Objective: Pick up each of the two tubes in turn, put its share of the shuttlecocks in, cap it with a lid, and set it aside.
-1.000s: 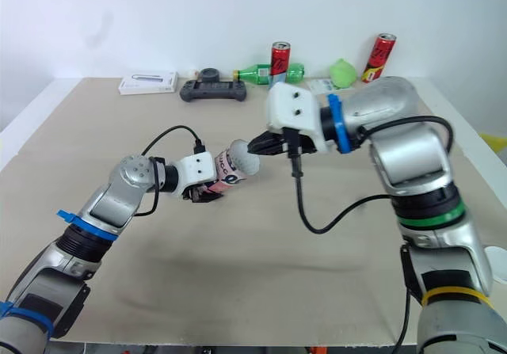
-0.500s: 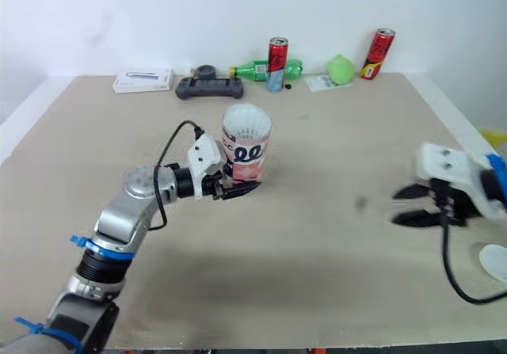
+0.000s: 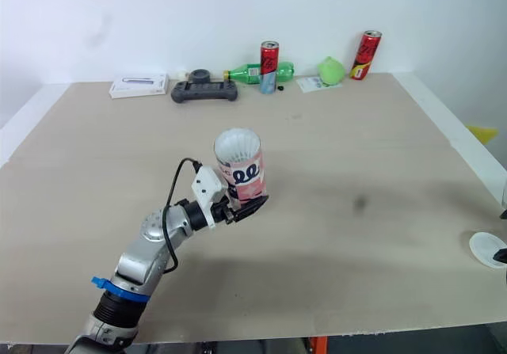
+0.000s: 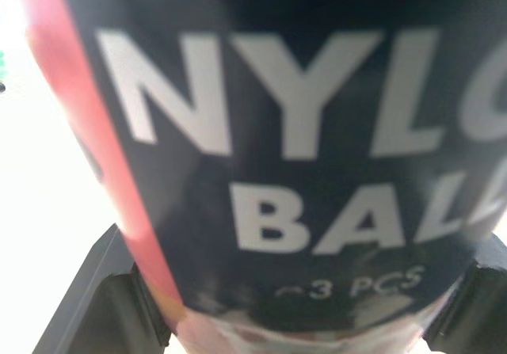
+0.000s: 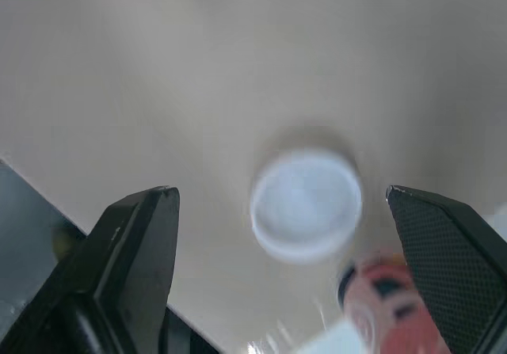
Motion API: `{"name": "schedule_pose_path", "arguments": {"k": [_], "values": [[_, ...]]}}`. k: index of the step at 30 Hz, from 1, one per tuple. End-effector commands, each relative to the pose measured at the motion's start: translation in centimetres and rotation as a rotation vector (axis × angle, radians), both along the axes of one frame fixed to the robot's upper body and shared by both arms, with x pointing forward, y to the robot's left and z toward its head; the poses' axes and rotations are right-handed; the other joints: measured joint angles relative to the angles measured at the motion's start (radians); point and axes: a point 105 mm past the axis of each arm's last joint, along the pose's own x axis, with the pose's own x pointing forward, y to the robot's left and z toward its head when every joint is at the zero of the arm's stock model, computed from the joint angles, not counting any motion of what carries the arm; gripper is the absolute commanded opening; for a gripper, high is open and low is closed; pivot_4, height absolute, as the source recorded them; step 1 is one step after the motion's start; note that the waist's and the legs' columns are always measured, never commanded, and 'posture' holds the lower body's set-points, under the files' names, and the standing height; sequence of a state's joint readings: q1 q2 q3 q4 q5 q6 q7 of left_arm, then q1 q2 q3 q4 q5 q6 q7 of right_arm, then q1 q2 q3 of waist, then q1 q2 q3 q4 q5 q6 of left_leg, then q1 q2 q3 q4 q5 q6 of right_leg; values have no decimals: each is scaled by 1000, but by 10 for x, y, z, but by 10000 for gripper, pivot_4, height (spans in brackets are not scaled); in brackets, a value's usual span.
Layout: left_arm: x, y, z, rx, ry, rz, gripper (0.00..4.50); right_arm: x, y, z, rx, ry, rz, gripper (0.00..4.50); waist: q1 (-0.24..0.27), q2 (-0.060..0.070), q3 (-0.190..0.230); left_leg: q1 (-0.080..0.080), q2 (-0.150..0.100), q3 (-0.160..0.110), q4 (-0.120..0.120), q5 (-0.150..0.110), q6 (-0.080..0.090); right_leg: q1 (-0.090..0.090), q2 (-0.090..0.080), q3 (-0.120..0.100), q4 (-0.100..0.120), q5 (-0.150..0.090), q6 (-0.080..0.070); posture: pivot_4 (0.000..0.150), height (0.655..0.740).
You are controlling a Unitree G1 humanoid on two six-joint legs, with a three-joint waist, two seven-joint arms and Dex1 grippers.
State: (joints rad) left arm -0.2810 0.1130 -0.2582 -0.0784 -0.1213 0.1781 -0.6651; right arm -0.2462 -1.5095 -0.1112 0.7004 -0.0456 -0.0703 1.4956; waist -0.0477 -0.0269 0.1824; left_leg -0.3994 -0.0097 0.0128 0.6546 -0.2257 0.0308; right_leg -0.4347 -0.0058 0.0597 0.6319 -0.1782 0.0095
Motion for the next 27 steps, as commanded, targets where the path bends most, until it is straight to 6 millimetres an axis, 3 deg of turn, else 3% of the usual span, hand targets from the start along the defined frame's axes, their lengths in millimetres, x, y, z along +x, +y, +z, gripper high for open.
{"name": "schedule_pose_path", "arguments": {"k": [1,12,21,27], "values": [[-1,-1,7,-6,-61,5,30997,8,-9,-1,-31,-28,-27,44740,-3,0,0,0,0,1,0,0,0,0,0,1,0,0,0,1500,7377],[-1,1,6,3,-71,21,30997,32,-21,-16,-16,-120,-139,44740,-3,1,0,3,-1,5,-2,0,1,1,1,9,1,3,1,1500,7377],[-4,-6,5,1,-65,1,30997,40,-26,-35,-100,-130,-129,44740,-3,1,0,5,-2,9,-2,-1,2,1,1,13,2,4,2,1500,7377],[-2,-6,5,7,-65,-2,30997,45,-11,-45,-25,-96,-67,44740,-4,0,0,9,-1,11,-2,-1,2,5,1,14,2,4,2,1500,7377]]}}
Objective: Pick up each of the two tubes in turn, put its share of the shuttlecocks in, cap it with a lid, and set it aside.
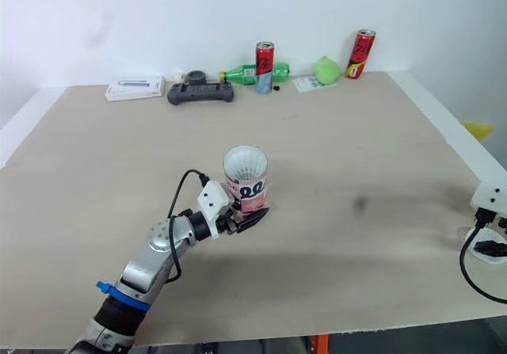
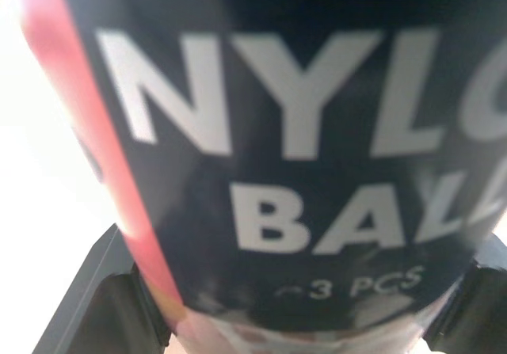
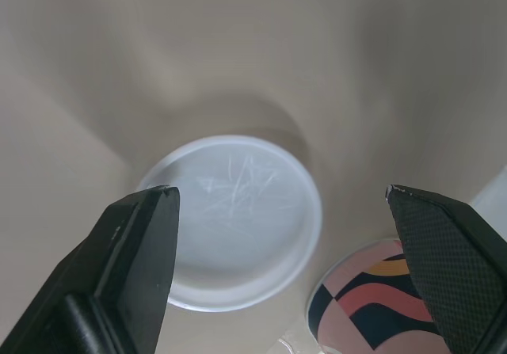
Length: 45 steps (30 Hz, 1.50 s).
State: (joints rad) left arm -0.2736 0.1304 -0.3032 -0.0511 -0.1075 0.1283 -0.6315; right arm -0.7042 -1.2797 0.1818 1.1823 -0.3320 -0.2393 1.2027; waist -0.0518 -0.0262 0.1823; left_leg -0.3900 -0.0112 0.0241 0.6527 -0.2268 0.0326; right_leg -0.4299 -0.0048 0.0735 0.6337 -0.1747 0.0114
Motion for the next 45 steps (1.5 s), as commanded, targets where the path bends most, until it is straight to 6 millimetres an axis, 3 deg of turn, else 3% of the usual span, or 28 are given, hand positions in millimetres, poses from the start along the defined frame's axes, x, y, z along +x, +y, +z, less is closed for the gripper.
{"name": "schedule_pose_path", "arguments": {"k": [1,9,23,26,29,34,42,45], "values": [[0,-2,13,-19,-49,-4,30997,6,14,5,92,-11,46,44740,-1,-1,1,2,0,0,0,0,0,3,0,0,0,0,0,1500,7377],[0,-3,12,-16,-46,-7,30997,5,31,8,238,34,78,44740,-2,-1,1,5,0,-1,0,0,0,6,0,0,0,0,0,1500,7377],[2,-6,13,-7,-58,-18,30997,2,14,-4,203,51,-136,44740,-2,-1,1,5,0,-1,0,0,0,5,0,0,0,0,0,1500,7377],[2,-6,13,-4,-60,-21,30997,1,15,-7,239,65,-177,36473,-2,-1,1,5,0,-1,0,0,0,5,0,0,0,0,0,1500,7377],[2,-6,13,-1,-63,-21,30997,-2,17,-10,265,95,-194,25165,-2,-2,1,5,0,-1,0,0,0,6,0,0,0,0,0,1500,7377],[2,-5,13,0,-68,-11,30997,-5,19,-11,297,114,-202,1589,-2,-2,1,5,-1,-1,1,0,0,6,0,0,0,0,0,1500,7377],[4,-4,13,-4,-67,-1,30997,-5,38,13,433,107,-64,600,-3,-1,1,5,0,-3,0,0,0,6,1,-1,0,0,0,1500,7377],[7,-3,12,-32,-52,16,30997,-1,70,36,499,54,82,600,1,1,0,4,-1,-4,0,0,0,6,0,-1,0,0,0,1500,7377]]}}
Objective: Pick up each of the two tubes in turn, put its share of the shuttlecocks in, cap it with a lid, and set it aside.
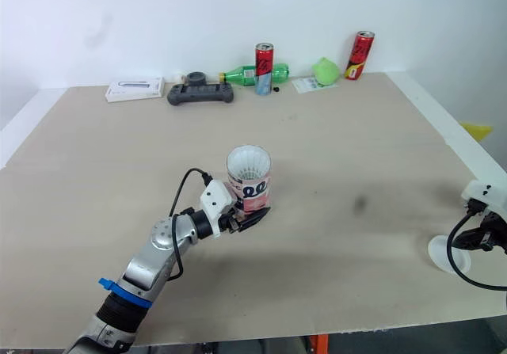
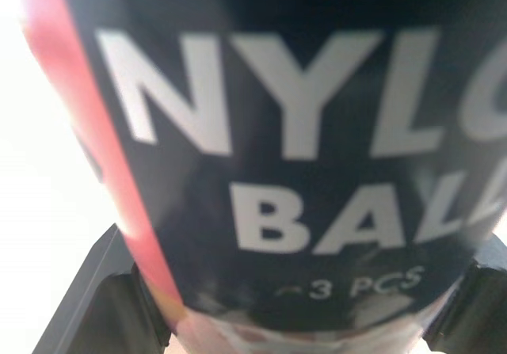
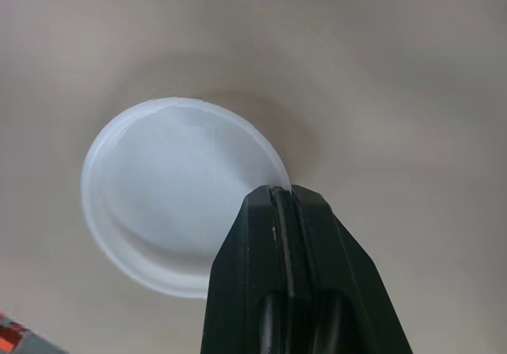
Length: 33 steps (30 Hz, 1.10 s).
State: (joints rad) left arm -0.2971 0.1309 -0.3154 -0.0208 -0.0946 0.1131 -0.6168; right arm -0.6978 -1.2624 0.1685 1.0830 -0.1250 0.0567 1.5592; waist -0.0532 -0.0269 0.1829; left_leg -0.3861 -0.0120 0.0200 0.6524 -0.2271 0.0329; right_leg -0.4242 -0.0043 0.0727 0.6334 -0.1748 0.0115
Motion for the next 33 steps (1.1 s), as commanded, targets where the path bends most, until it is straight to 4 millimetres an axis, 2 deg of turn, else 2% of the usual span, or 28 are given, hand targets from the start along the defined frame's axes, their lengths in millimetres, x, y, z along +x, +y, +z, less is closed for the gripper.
{"name": "schedule_pose_path", "arguments": {"k": [1,3,6,8,12,15,18,23,33], "values": [[5,1,12,-67,-27,19,30997,5,50,46,134,-114,192,600,-1,2,0,-1,-1,-2,0,0,0,0,0,0,0,0,0,1500,7377],[7,2,11,-84,-13,26,30997,-1,74,55,185,-104,260,600,-1,4,-1,-1,-1,-2,0,-1,0,-1,0,0,0,0,0,1500,7377],[7,0,1,-90,23,17,30997,-2,130,80,255,-177,438,600,-4,4,-1,-1,1,-4,0,-1,-1,-1,1,-1,0,0,0,1500,7377],[6,-4,-6,-70,36,-3,30997,0,154,94,264,-248,514,600,-3,4,-1,-1,2,-5,2,-2,-2,-2,3,-3,-1,0,0,1500,7377],[6,-7,-18,-63,95,-38,30997,22,205,135,264,-496,674,600,-2,3,0,-4,4,-6,3,-2,-7,-4,4,-10,-4,-1,0,1500,7377],[7,-7,-26,-48,128,-51,30997,37,235,158,295,-616,748,600,-2,4,-1,-5,5,-7,3,-2,-8,-4,1,-13,-6,-1,0,1500,7377],[9,-7,-32,-33,142,-59,30997,53,256,171,274,-681,810,600,4,3,-1,-6,6,-6,3,-2,-7,-3,0,-13,-8,0,0,1500,7377],[8,-8,-38,-5,129,-76,30997,71,289,179,230,-715,926,600,10,3,-2,-9,5,-6,2,-3,-4,-5,-2,-12,-6,0,0,1500,7377],[7,-8,-48,72,105,-77,30997,65,307,167,219,-627,1068,600,21,4,-2,-11,5,-8,3,-5,-1,-9,-1,-12,-3,1,-1,1500,7377]]}}
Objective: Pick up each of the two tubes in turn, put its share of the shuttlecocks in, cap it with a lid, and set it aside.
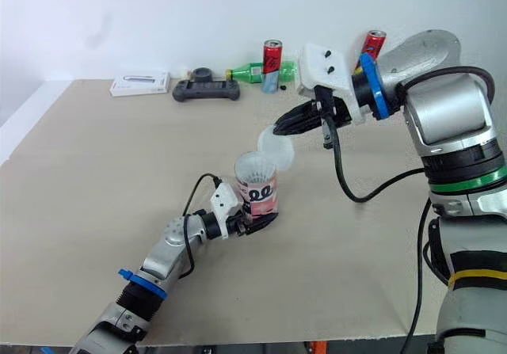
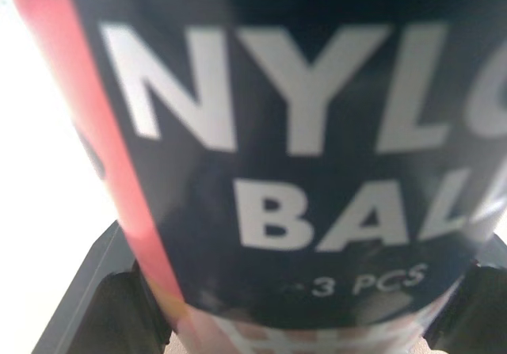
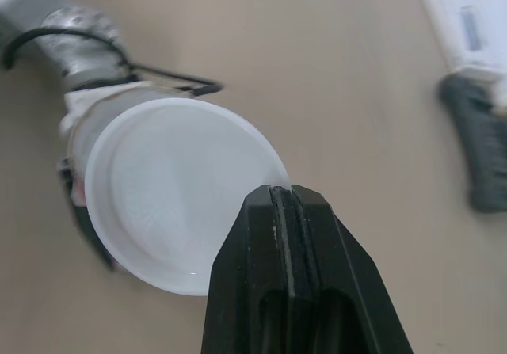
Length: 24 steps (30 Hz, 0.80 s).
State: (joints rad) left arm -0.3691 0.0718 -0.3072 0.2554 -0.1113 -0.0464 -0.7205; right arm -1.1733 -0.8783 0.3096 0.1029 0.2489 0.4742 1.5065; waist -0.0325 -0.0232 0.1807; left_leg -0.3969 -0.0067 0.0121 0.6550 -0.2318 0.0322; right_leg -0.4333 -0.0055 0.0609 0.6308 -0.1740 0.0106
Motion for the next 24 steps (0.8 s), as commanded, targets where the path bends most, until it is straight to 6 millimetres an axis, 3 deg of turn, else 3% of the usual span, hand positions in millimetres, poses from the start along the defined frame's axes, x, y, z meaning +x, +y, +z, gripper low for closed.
{"name": "schedule_pose_path", "arguments": {"k": [1,12,24], "values": [[0,5,-26,104,51,14,30997,-7,6,14,-16,-59,50,600,0,0,0,0,0,0,0,0,0,0,0,0,0,0,0,1500,7377],[-2,5,-27,114,73,-12,30997,-17,26,15,-15,-90,135,600,0,0,-1,1,1,0,0,0,0,0,0,0,0,0,0,1500,7377],[-3,4,-28,123,82,-22,30997,-8,21,-6,-82,-84,108,600,0,0,-1,1,1,0,0,0,0,0,0,-1,0,0,0,1500,7377]]}}
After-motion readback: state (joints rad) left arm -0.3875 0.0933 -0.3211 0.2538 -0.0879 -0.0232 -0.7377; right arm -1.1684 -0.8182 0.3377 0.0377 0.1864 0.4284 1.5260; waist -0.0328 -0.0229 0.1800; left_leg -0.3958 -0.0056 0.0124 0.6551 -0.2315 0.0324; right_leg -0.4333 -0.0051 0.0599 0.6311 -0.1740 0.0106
